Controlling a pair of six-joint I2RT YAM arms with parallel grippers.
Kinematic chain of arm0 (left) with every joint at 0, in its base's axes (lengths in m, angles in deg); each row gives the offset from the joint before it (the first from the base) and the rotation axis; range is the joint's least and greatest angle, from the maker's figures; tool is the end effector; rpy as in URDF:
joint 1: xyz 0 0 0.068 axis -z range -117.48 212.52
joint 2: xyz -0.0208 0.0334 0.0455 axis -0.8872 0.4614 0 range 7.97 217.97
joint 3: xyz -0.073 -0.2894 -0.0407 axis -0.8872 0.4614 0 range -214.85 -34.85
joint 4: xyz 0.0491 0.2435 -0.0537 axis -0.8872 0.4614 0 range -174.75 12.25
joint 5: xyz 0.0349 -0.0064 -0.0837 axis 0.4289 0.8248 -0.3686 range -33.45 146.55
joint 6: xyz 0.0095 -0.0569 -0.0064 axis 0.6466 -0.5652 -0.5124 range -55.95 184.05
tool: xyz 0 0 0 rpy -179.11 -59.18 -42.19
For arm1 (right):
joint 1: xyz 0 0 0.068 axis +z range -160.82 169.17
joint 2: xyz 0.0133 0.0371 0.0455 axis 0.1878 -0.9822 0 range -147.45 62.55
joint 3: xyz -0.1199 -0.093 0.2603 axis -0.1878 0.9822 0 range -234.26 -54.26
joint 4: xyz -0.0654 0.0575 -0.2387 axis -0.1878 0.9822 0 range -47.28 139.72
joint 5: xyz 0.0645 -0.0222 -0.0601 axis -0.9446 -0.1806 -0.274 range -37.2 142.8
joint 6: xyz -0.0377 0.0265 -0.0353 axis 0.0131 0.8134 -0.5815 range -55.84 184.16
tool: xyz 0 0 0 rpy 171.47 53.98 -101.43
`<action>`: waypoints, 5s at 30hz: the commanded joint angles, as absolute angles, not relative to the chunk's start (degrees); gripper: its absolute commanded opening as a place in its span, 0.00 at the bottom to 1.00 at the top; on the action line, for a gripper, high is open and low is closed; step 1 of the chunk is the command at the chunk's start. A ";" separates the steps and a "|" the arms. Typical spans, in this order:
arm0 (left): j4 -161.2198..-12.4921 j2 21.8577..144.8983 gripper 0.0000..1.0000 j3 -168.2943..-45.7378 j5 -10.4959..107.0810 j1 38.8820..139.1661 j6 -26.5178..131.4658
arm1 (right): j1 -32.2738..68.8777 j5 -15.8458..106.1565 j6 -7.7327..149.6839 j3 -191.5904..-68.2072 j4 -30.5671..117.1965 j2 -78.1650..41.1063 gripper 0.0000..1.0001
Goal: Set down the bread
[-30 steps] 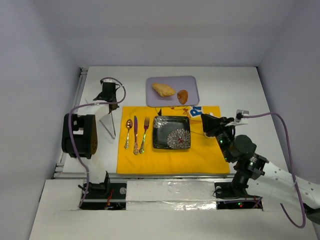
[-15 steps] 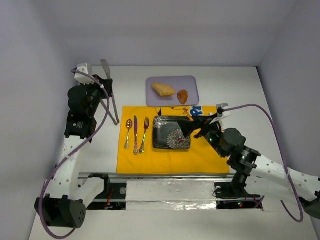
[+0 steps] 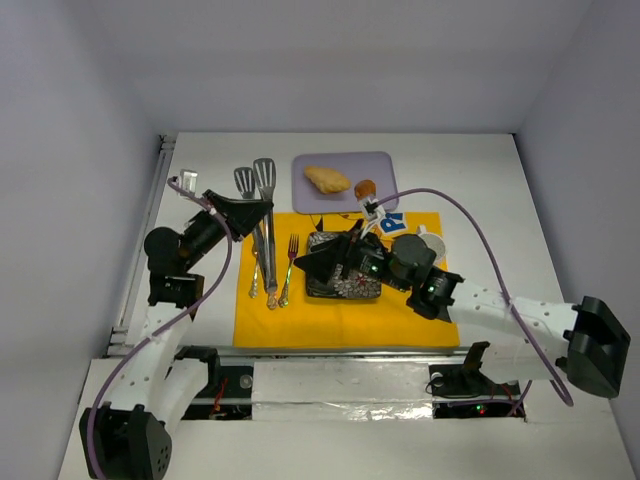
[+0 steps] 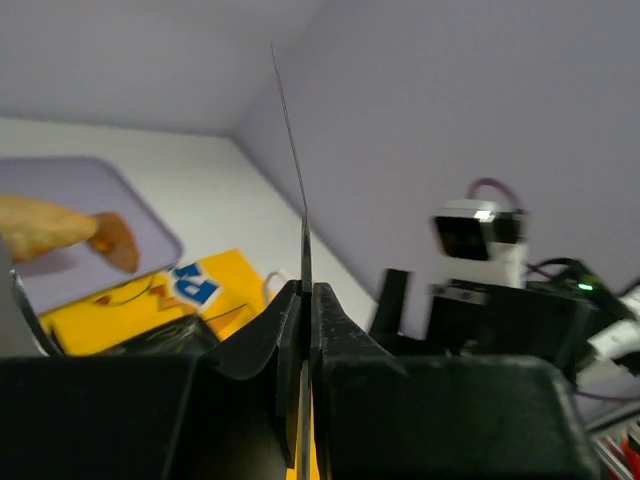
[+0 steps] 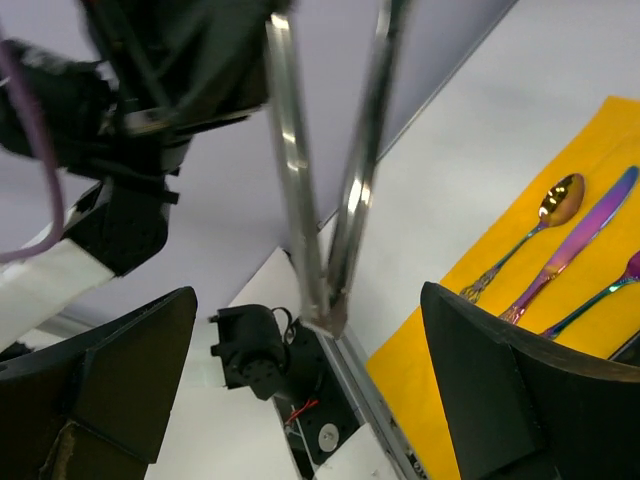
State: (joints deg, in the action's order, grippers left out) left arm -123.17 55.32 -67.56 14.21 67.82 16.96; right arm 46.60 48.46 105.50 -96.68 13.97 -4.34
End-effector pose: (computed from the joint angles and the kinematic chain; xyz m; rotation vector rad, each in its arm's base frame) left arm 0.1585 -0.0428 0.3696 0.2327 1.3457 -1.2030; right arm 0.1378 0.2214 0.3482 -0.3021 1.6493 1.4114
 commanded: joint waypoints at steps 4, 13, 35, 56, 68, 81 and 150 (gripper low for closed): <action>-149.25 51.83 0.00 -63.86 7.78 69.20 3.33 | 49.73 45.07 106.00 -101.81 6.95 -10.65 1.00; -156.87 51.39 0.00 -62.19 7.86 71.40 -0.45 | 53.34 41.19 103.01 -104.72 3.61 -14.79 1.00; -176.23 49.10 0.00 -56.65 9.70 80.10 -12.76 | 53.34 36.54 104.14 -109.02 -1.57 -20.59 1.00; -174.31 49.19 0.00 -56.03 14.02 80.10 -9.34 | 53.34 33.28 109.16 -102.43 -6.76 -19.54 0.99; -173.60 50.86 0.00 -57.17 14.89 80.10 -7.84 | 53.34 34.51 108.11 -98.74 -5.36 -16.81 0.91; -173.09 51.57 0.25 -56.82 14.89 80.10 -9.07 | 53.34 41.10 106.17 -96.72 -2.55 -12.16 0.77; -88.18 36.81 0.99 -69.21 34.31 80.10 47.18 | 23.02 62.80 100.81 -109.37 56.25 -15.93 0.59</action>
State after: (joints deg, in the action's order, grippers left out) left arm -88.65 37.36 -66.77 32.41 79.82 44.26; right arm 24.03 60.22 102.68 -105.64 53.44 -15.25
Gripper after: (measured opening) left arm 0.989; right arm 0.591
